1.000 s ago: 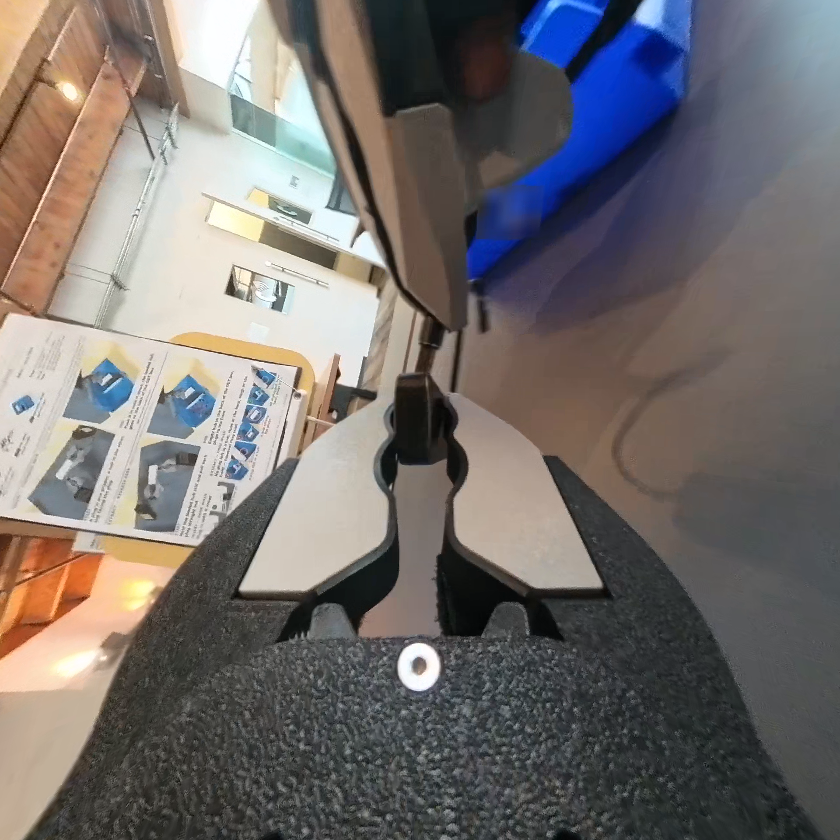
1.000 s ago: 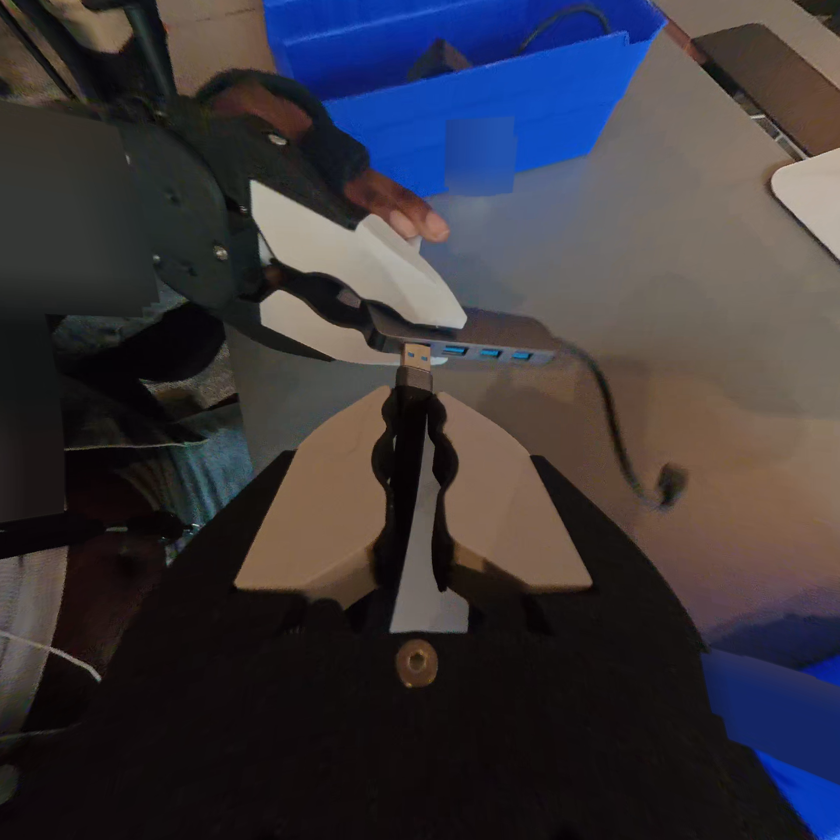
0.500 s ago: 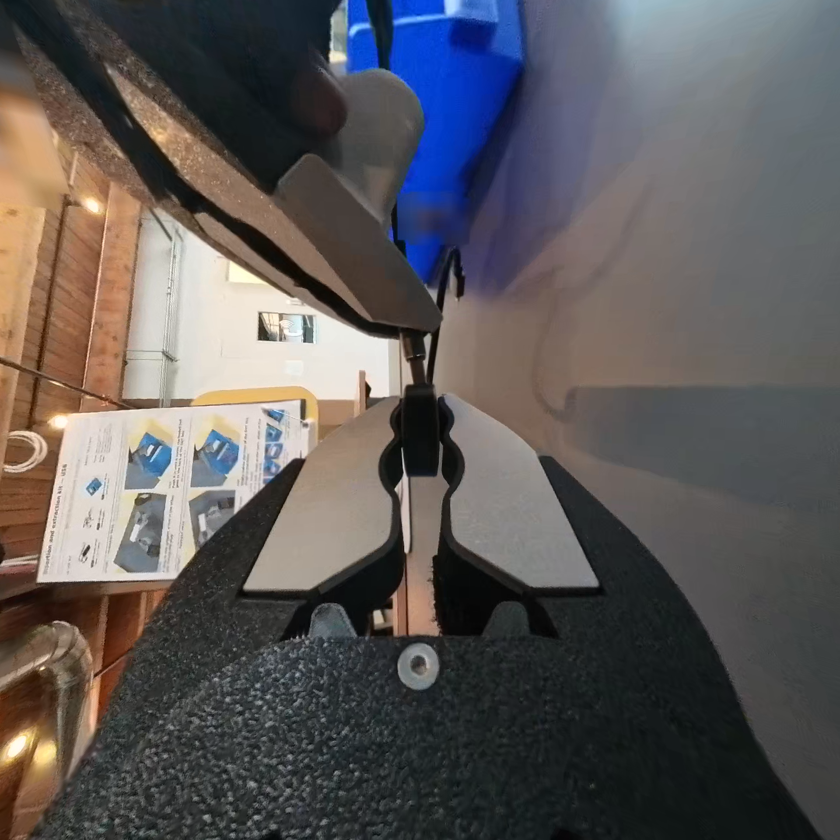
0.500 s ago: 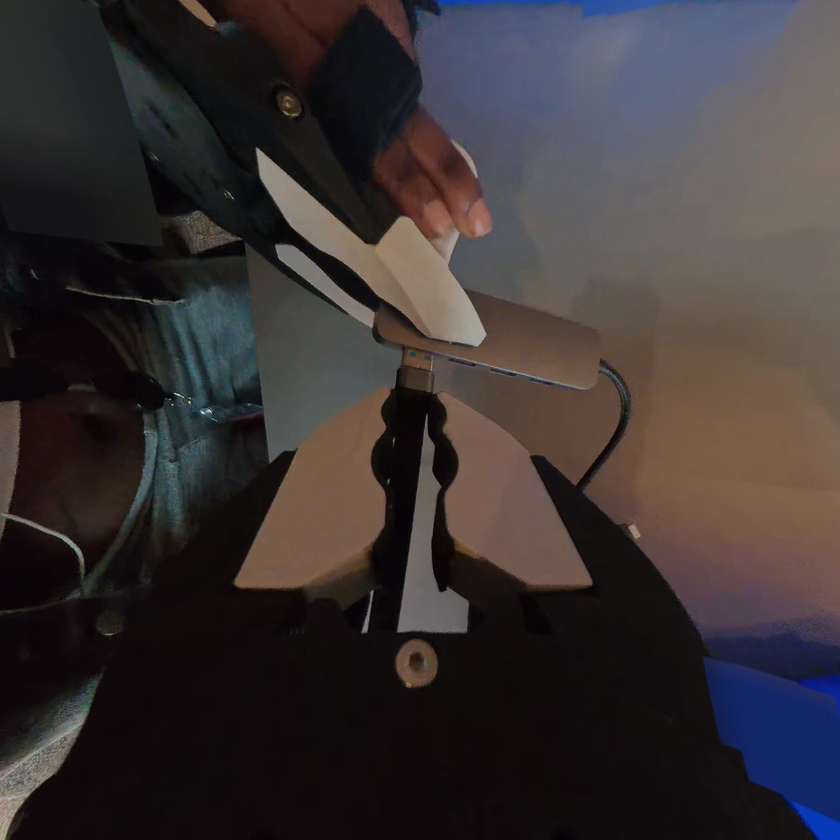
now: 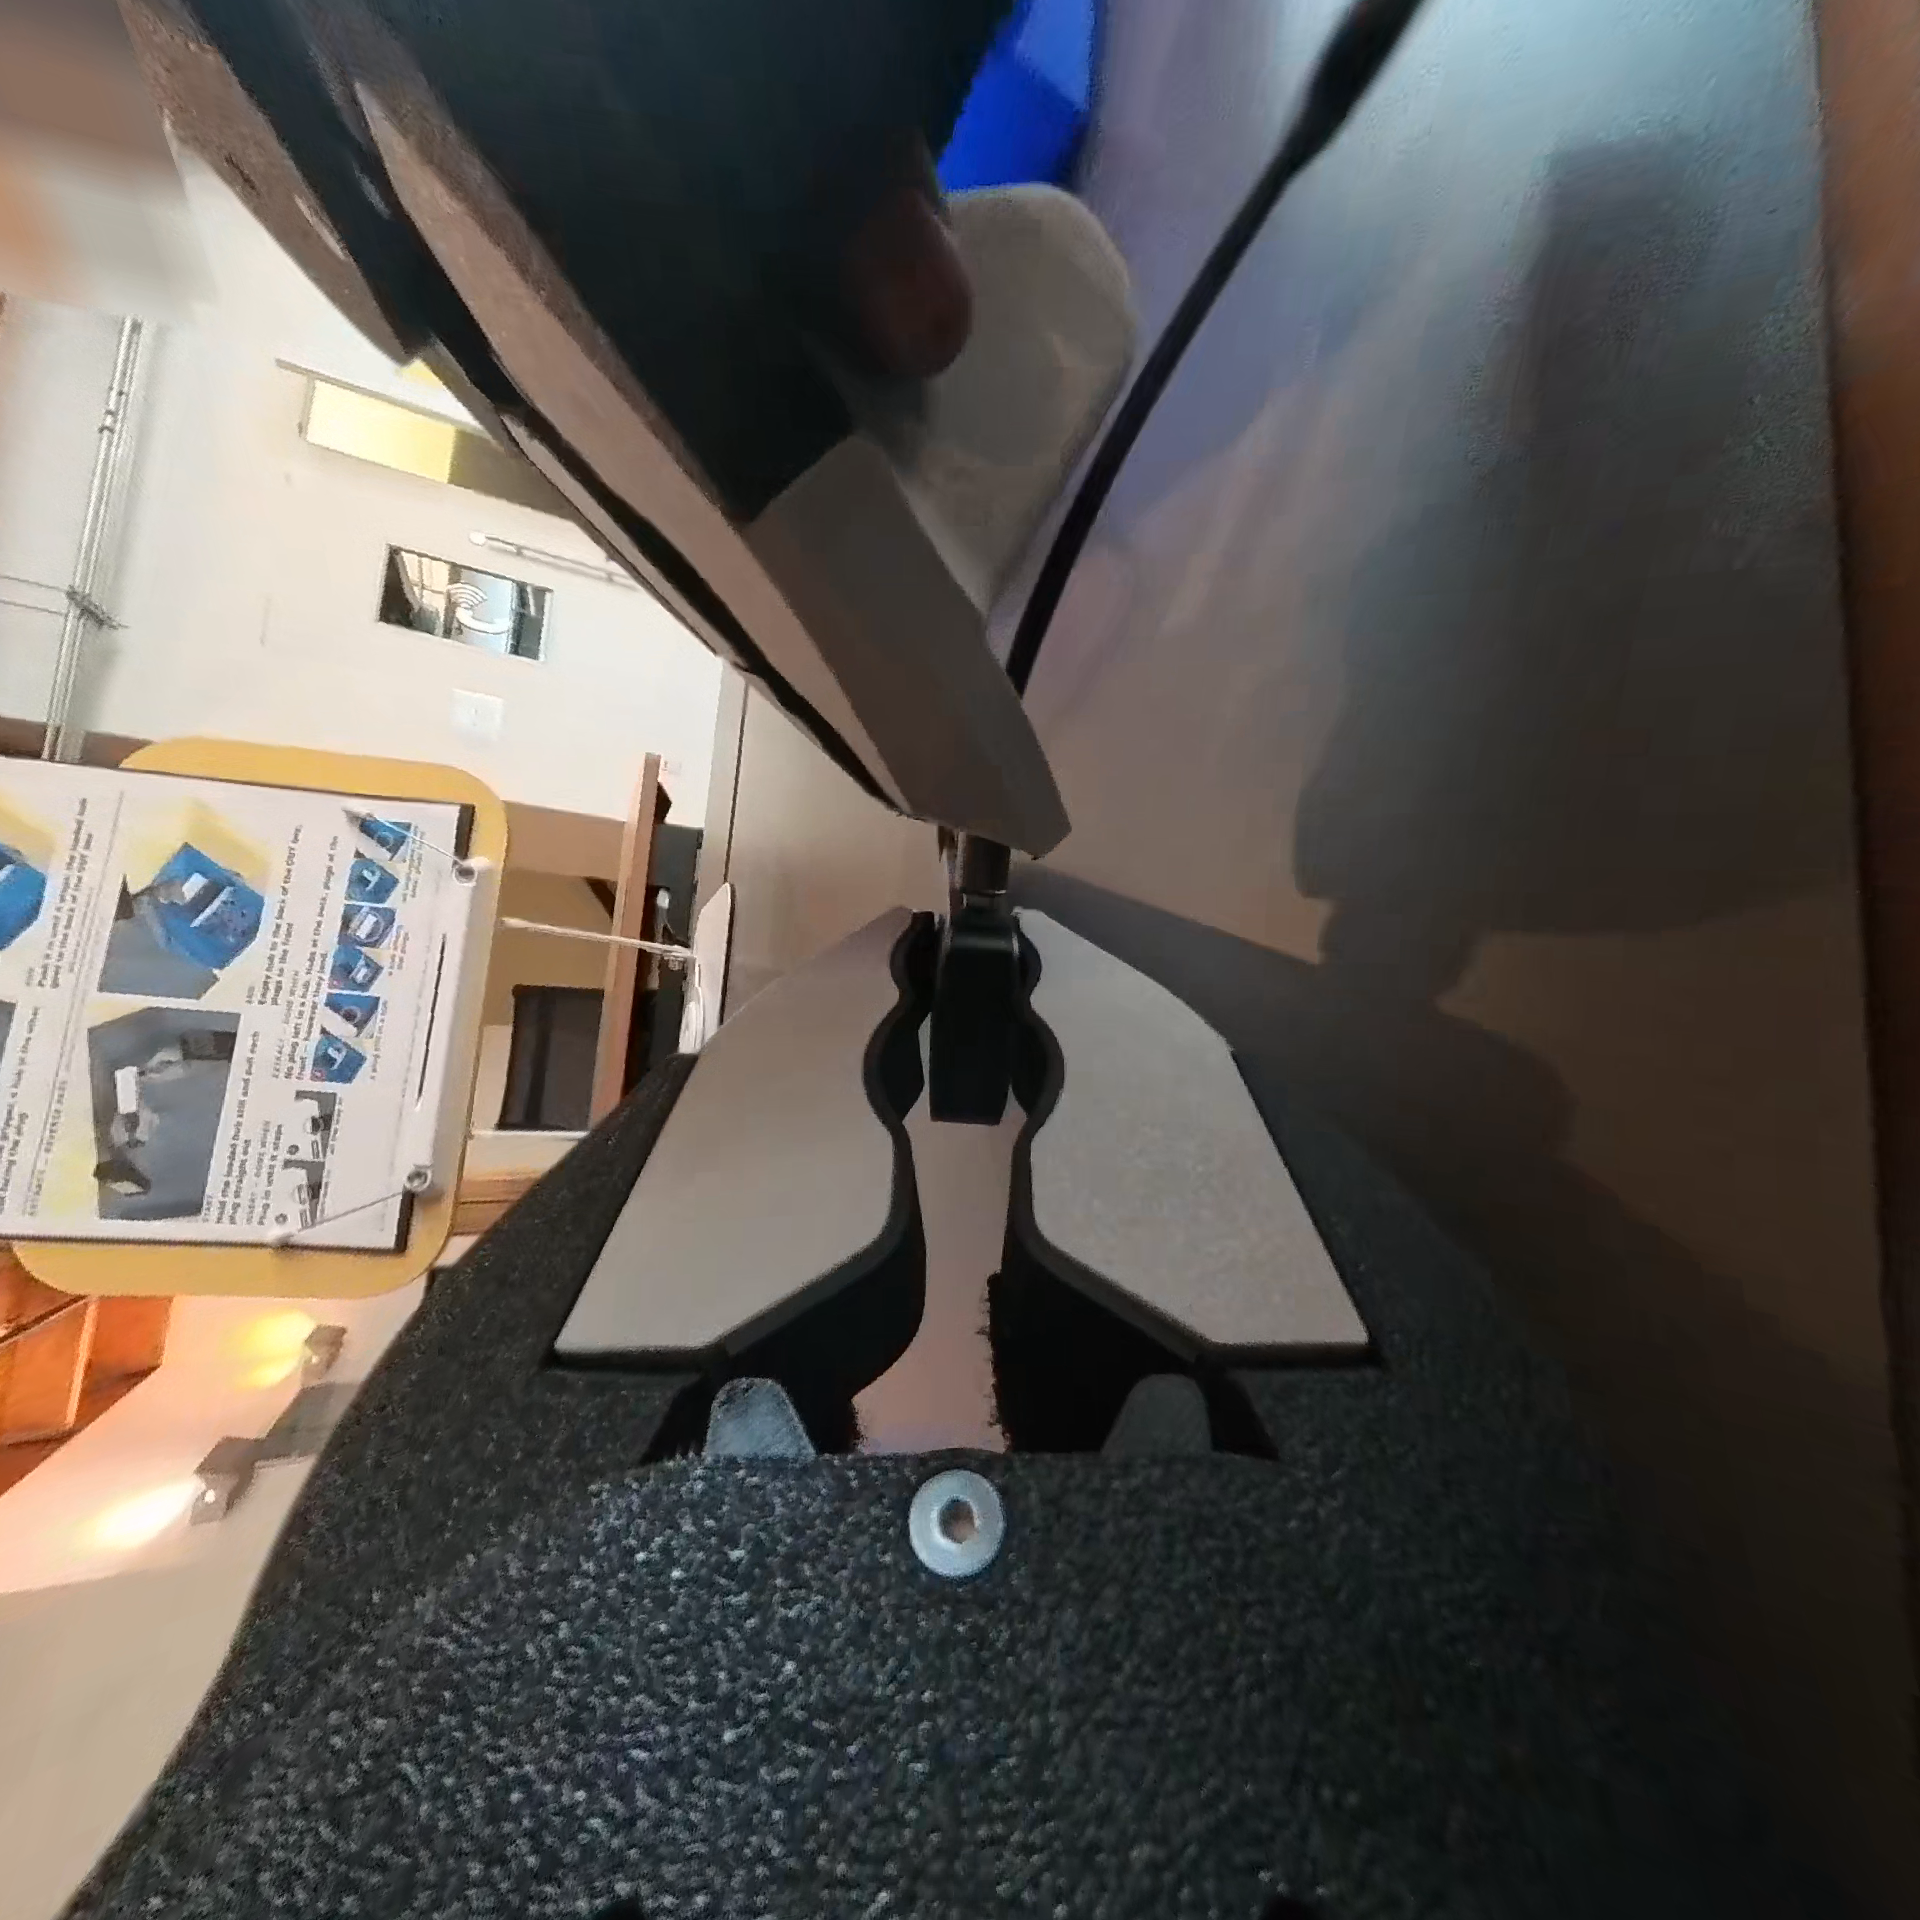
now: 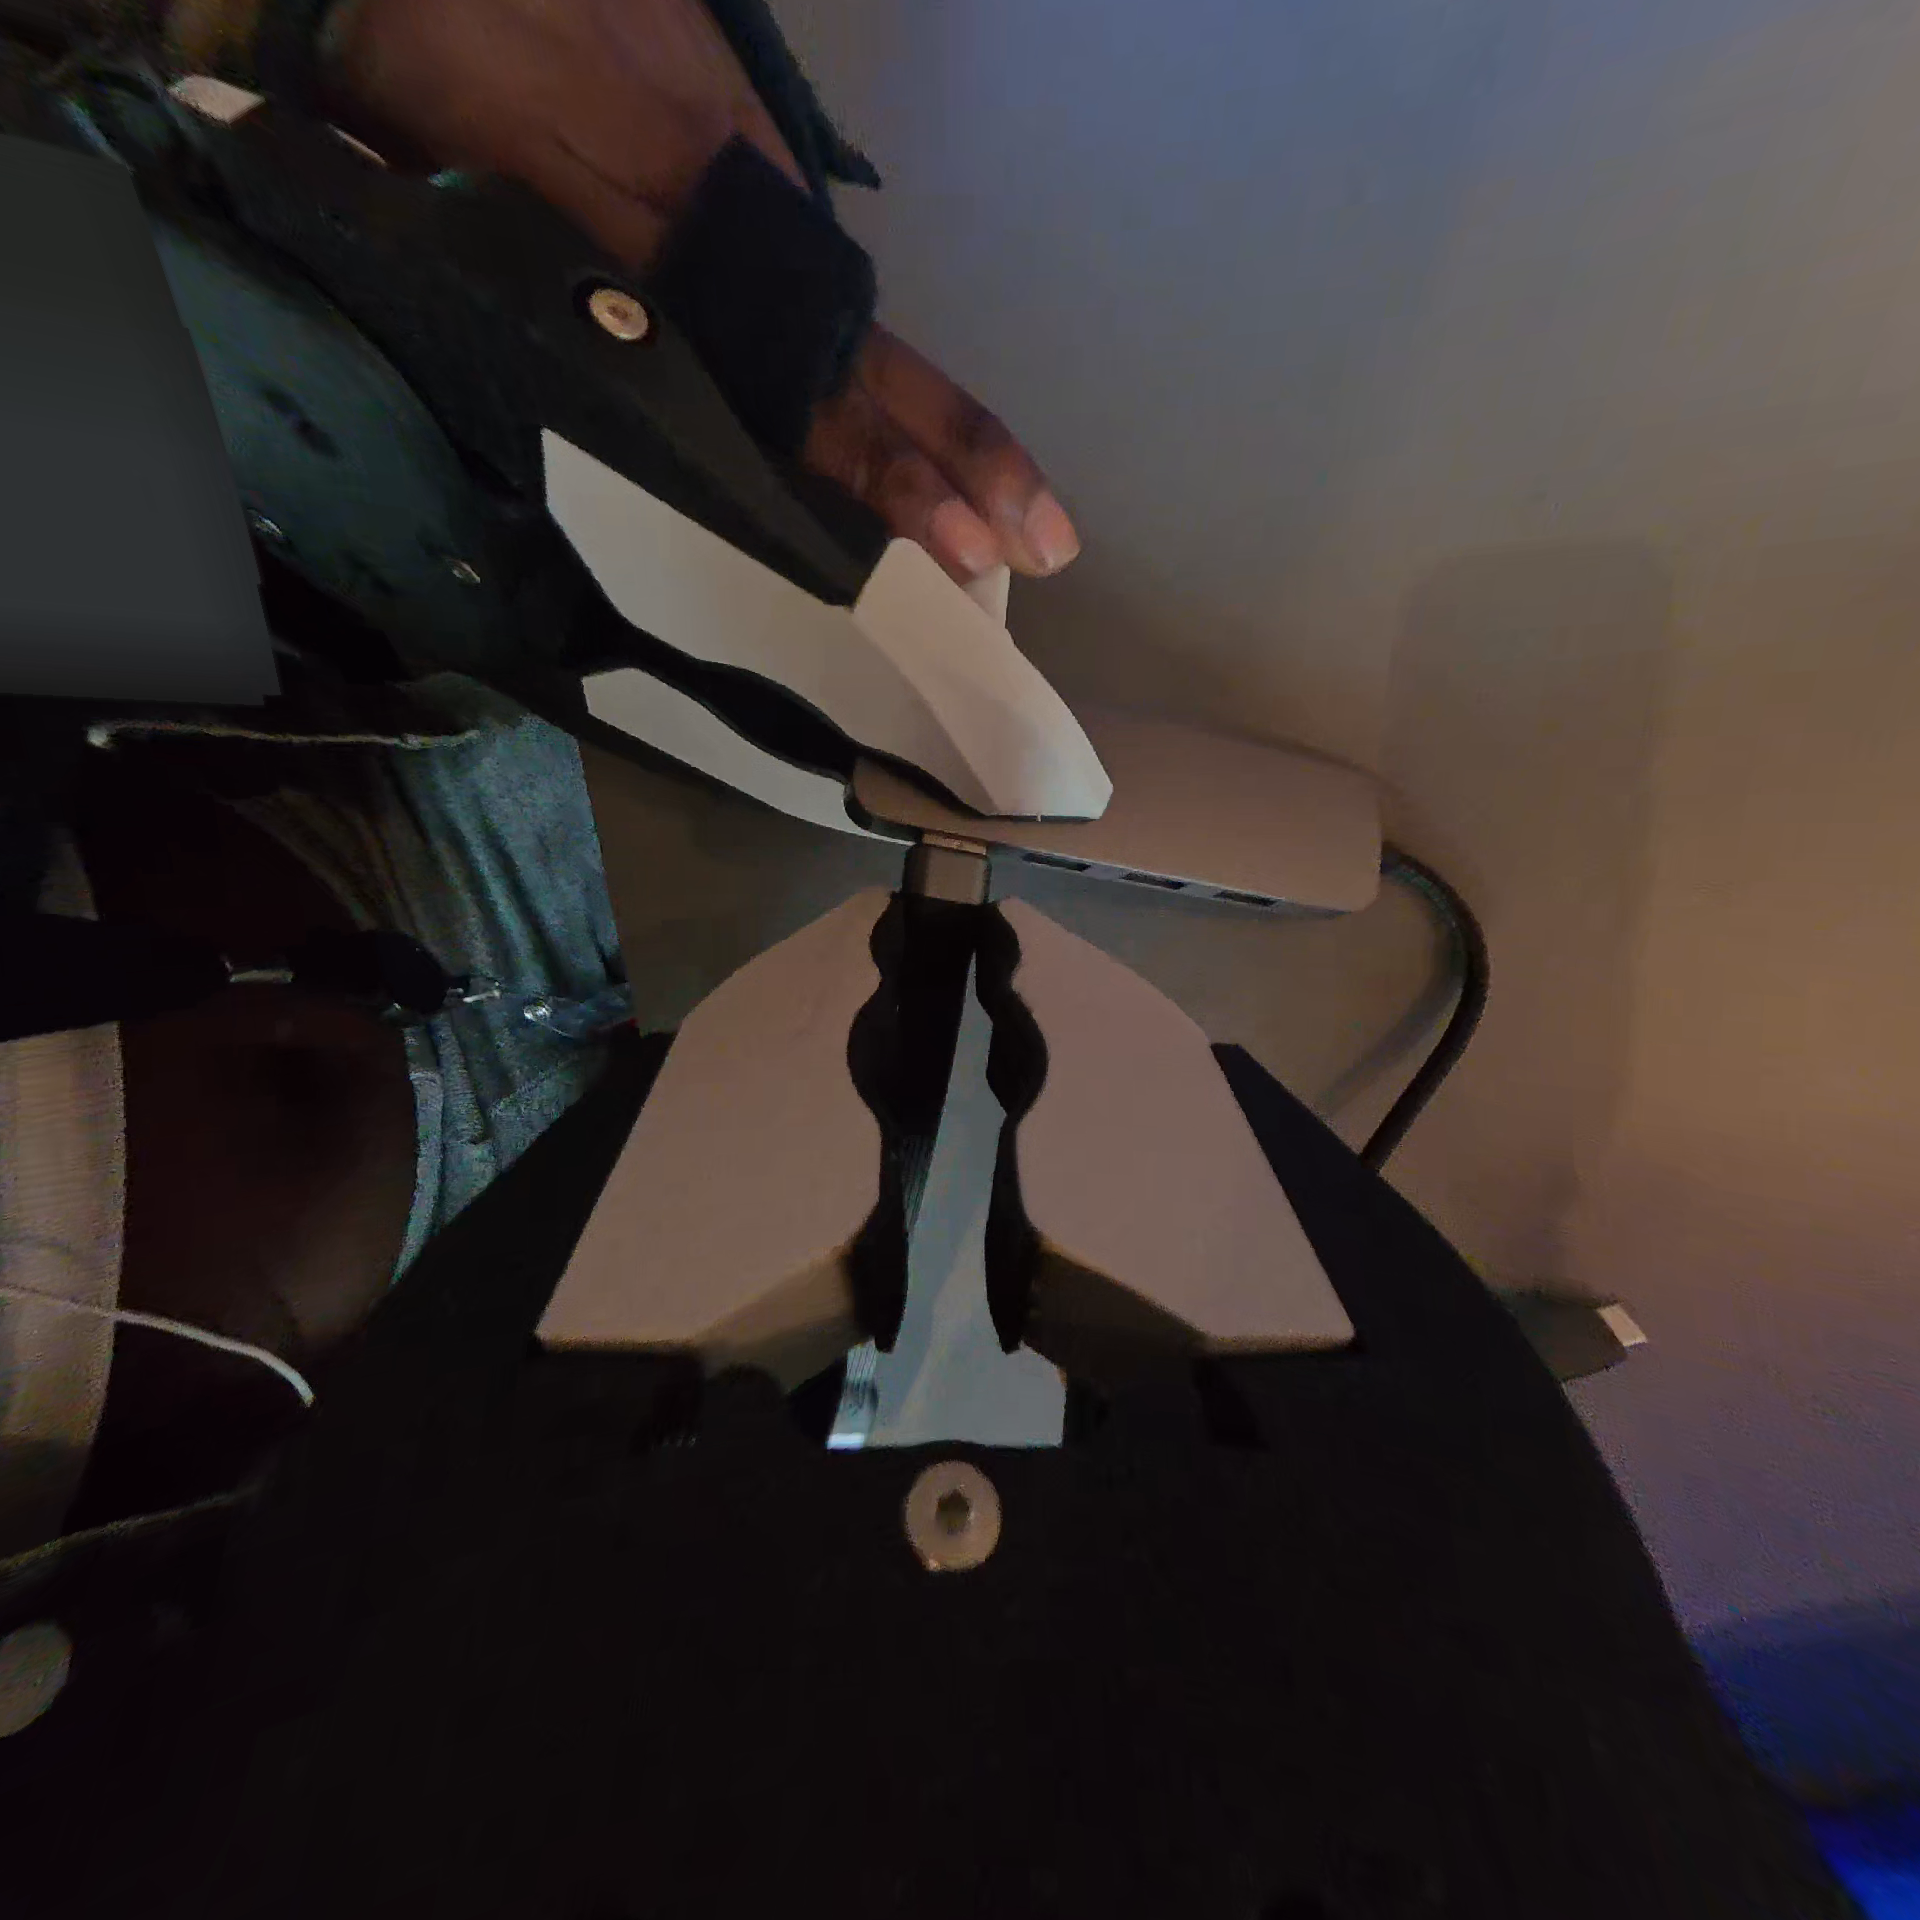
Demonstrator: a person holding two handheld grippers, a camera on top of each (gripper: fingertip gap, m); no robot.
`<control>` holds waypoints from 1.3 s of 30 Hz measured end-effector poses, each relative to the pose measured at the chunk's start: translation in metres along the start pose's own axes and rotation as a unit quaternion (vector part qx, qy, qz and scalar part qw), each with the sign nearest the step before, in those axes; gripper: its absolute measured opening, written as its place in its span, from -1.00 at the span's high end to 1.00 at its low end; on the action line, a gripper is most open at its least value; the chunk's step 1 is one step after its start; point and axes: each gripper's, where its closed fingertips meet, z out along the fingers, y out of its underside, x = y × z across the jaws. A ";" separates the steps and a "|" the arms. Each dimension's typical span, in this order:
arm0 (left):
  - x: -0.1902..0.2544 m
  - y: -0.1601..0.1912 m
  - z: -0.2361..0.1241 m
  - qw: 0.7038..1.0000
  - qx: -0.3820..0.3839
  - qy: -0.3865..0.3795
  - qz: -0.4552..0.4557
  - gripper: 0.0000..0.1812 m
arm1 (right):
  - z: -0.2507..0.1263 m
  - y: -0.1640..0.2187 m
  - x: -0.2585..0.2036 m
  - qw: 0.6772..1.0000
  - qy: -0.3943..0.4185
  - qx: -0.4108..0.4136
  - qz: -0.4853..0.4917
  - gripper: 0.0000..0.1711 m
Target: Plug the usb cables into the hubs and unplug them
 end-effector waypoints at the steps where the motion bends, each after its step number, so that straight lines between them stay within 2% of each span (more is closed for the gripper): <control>1: 0.001 -0.001 0.001 1.000 0.000 -0.003 0.001 0.88 | 0.001 0.002 0.000 1.000 0.003 -0.006 -0.001 0.87; 4: 0.009 -0.005 0.002 1.000 0.014 0.000 0.017 0.85 | 0.009 0.012 -0.002 1.000 0.003 -0.018 -0.007 0.86; 8: 0.006 -0.002 0.005 0.999 0.001 -0.021 0.029 0.86 | 0.003 0.009 0.003 0.999 0.028 0.011 -0.024 0.85; 12: 0.002 0.003 0.009 0.995 -0.021 -0.035 0.090 0.87 | 0.002 0.000 0.007 0.997 0.043 0.037 -0.045 0.85; 15: -0.011 0.008 0.006 0.991 -0.033 -0.072 0.108 0.77 | -0.004 -0.010 0.006 0.995 0.044 0.059 -0.061 0.86; 20: -0.031 0.024 0.000 0.993 -0.045 -0.098 0.041 0.55 | -0.016 -0.015 0.002 0.994 0.038 0.065 -0.074 0.86; 24: -0.030 0.020 0.001 0.996 -0.031 -0.087 0.008 0.54 | -0.020 -0.021 -0.012 0.994 0.011 0.071 -0.083 0.86; 26: -0.027 0.016 0.003 0.996 -0.024 -0.086 0.025 0.59 | -0.019 -0.024 -0.018 0.994 0.007 0.063 -0.091 0.86; 28: -0.027 0.018 0.002 0.995 -0.030 -0.089 0.024 0.85 | -0.018 -0.025 -0.018 0.994 0.012 0.058 -0.087 0.85; 31: -0.026 0.017 -0.002 0.997 -0.017 -0.067 -0.025 0.87 | -0.021 -0.033 -0.023 0.994 0.003 0.079 -0.079 0.85; 35: -0.041 0.014 -0.009 0.989 0.026 -0.073 -0.124 0.86 | -0.036 -0.057 -0.023 0.986 0.022 0.154 -0.066 0.84; 37: -0.051 0.016 -0.014 0.984 0.040 -0.082 -0.156 0.86 | -0.051 -0.063 -0.022 0.980 0.030 0.185 -0.066 0.50; 39: -0.055 0.024 -0.018 0.979 0.041 -0.086 -0.179 0.86 | -0.074 -0.060 -0.018 0.978 0.043 0.193 -0.062 0.43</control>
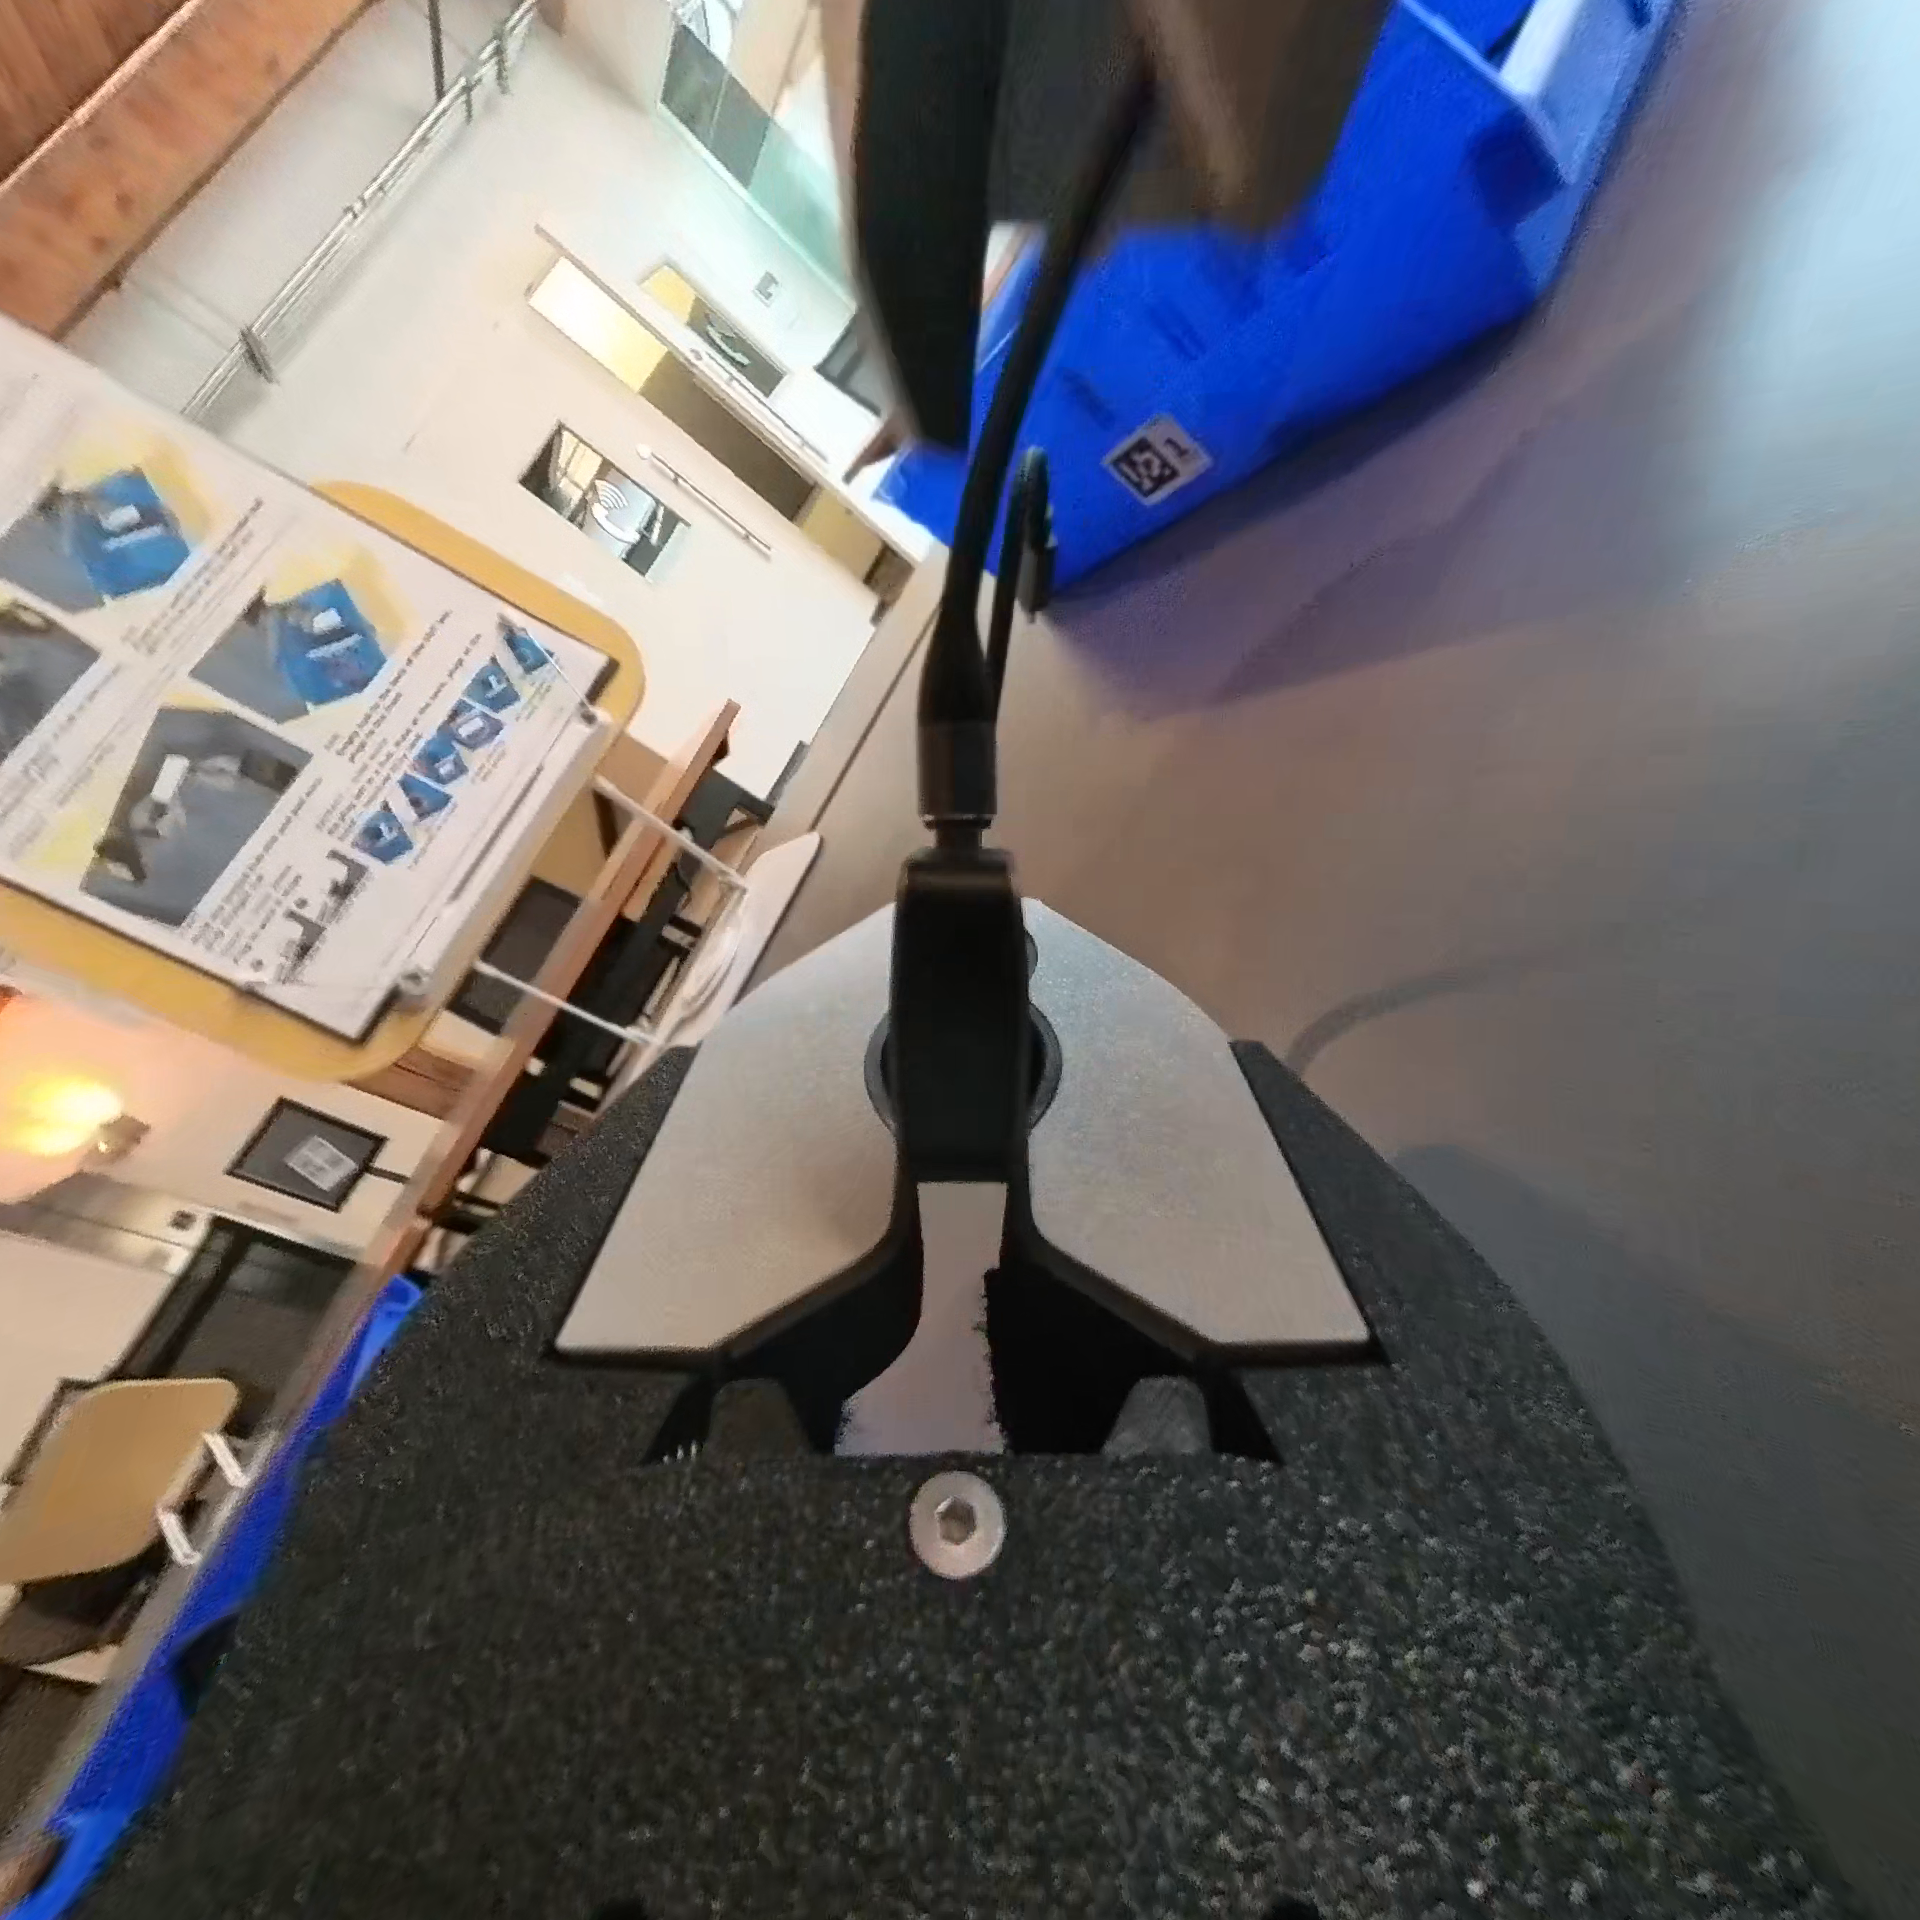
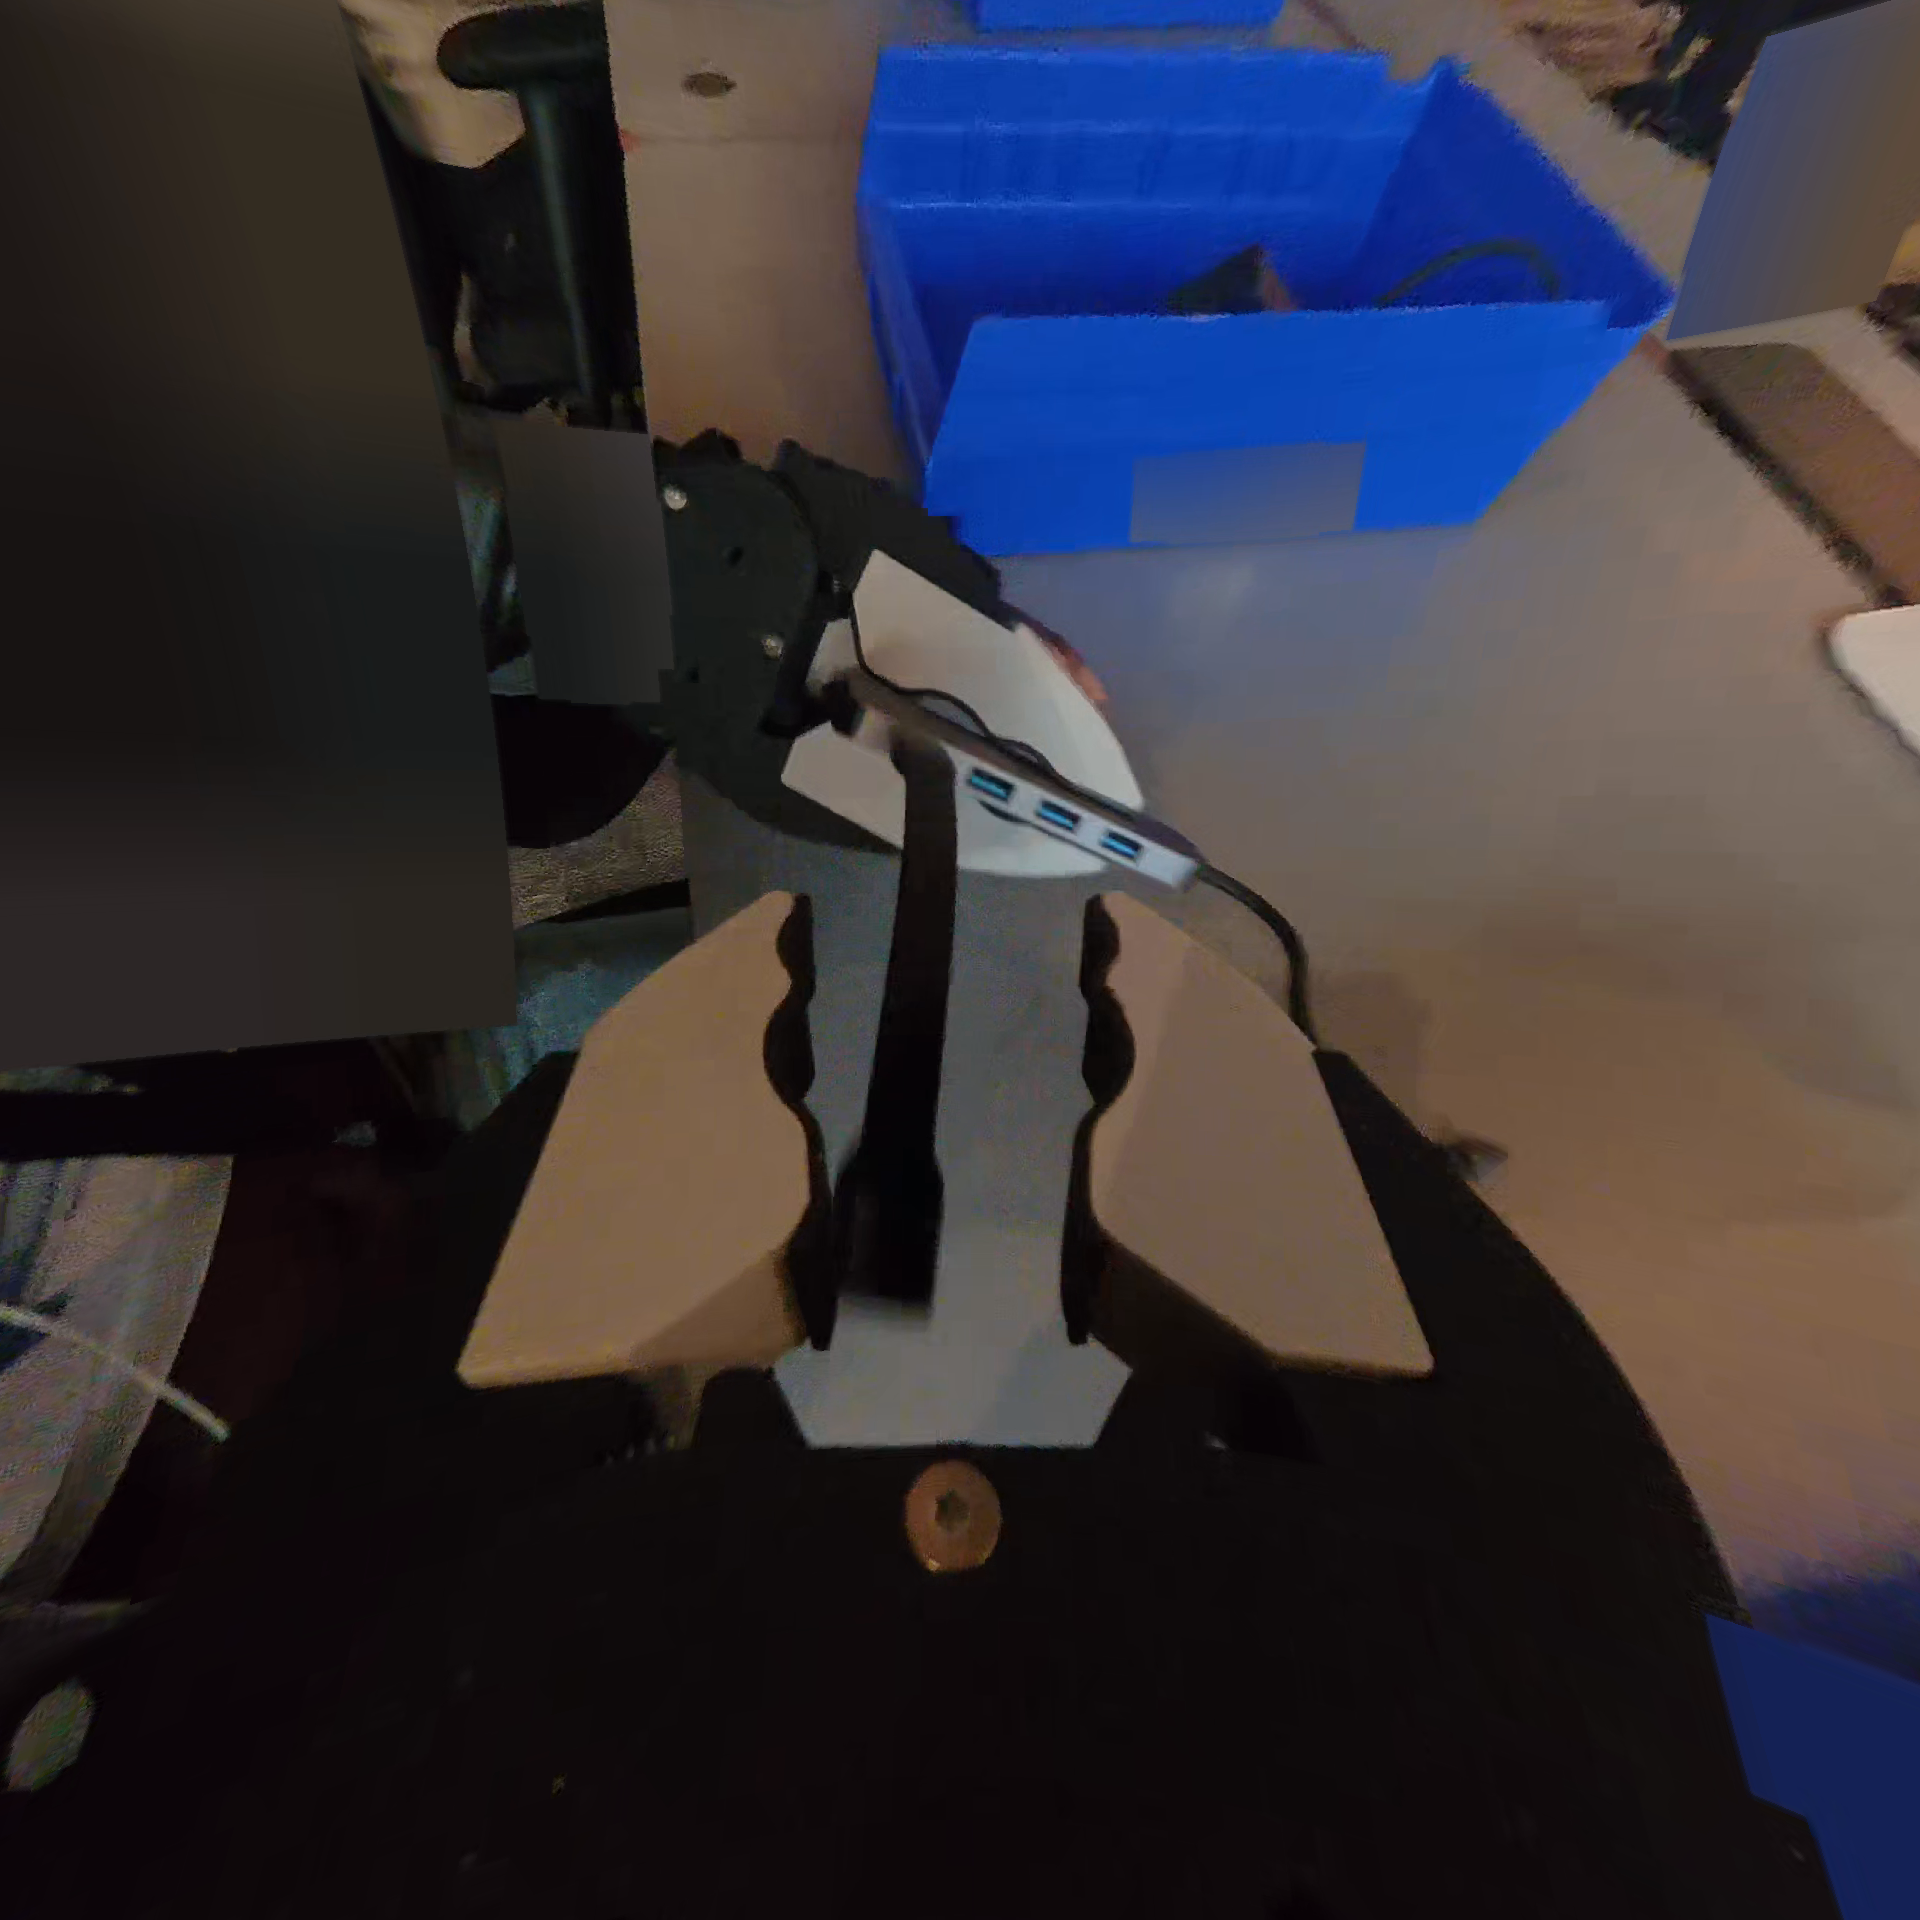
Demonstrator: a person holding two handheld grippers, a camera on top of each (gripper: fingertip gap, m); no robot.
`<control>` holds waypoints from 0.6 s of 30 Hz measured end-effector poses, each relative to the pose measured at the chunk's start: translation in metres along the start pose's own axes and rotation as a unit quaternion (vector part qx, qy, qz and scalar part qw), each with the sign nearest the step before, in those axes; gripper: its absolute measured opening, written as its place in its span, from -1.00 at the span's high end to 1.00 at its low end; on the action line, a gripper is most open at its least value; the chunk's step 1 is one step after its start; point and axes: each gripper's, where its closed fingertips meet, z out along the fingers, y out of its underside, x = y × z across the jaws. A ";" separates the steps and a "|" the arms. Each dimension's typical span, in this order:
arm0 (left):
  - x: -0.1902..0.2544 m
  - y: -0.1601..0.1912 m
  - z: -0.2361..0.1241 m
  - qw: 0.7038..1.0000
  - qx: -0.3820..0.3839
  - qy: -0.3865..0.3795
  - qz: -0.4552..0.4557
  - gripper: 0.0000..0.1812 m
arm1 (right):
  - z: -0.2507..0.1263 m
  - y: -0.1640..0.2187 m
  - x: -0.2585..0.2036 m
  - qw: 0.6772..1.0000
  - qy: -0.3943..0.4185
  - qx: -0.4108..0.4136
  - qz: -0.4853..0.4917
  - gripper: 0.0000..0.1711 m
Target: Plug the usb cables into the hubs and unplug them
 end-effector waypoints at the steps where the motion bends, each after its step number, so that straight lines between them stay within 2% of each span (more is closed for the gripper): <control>1: -0.002 0.004 -0.002 1.000 -0.003 0.002 -0.016 0.87 | -0.016 -0.003 0.005 1.000 0.012 0.006 -0.004 0.42; 5: -0.013 0.007 -0.008 0.998 0.017 -0.009 -0.064 0.86 | -0.100 -0.032 0.043 0.993 0.086 0.072 0.025 0.40; 8: -0.017 0.004 -0.011 0.998 0.026 -0.017 -0.062 0.86 | -0.175 -0.054 0.078 0.976 0.153 0.141 0.066 0.45; 11: -0.018 0.006 -0.014 0.997 0.029 -0.021 -0.066 0.86 | -0.233 -0.047 0.109 0.964 0.200 0.143 0.097 0.57; 12: -0.017 0.007 -0.015 0.997 0.027 -0.018 -0.066 0.86 | -0.242 -0.034 0.117 0.967 0.210 0.113 0.092 0.59; 14: -0.017 0.008 -0.016 0.997 0.027 -0.017 -0.070 0.86 | -0.253 0.012 0.136 0.968 0.234 0.001 0.088 0.51; 16: -0.018 0.008 -0.017 0.997 0.031 -0.020 -0.070 0.86 | -0.261 0.068 0.154 0.948 0.262 -0.122 0.133 0.53; 18: -0.017 0.007 -0.016 0.997 0.031 -0.018 -0.070 0.86 | -0.264 0.117 0.164 0.912 0.282 -0.211 0.208 0.55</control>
